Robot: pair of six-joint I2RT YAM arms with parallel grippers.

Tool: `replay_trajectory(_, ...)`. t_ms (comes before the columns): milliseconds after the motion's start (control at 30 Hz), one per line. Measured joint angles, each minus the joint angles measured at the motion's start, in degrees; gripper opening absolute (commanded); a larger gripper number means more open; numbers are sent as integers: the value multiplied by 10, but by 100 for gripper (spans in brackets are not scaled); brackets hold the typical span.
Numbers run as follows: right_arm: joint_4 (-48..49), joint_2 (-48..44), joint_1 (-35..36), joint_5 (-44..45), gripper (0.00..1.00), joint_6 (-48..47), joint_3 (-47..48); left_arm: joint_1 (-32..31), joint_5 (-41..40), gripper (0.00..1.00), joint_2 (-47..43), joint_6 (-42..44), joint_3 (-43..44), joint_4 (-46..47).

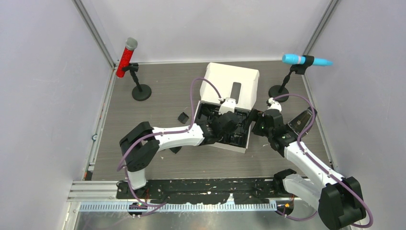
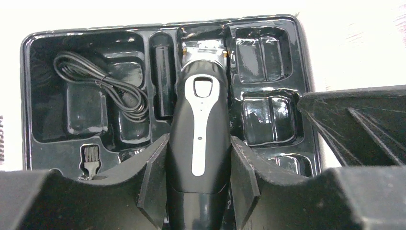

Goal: Sort the hair-cutting tools

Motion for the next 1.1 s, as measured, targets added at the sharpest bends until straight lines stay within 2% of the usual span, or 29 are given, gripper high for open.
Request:
replay_trajectory(167,0,0,0,-2,87,0,0,0,5,60,-13,-11,0,-26)
replay_trajectory(500,0,0,0,-15,86,-5,0,0,34,59,-75,-52,0,-76)
replay_trajectory(733,11,-9,2,-66,71,-19,0,7,32,60,-128,-67,-6,-118)
replay_trajectory(900,13,5,30,-86,58,-33,19,56,32,59,-209,-83,-64,-137)
replay_trajectory(1100,14,45,77,-87,57,-43,55,157,45,60,-293,-97,-172,-160)
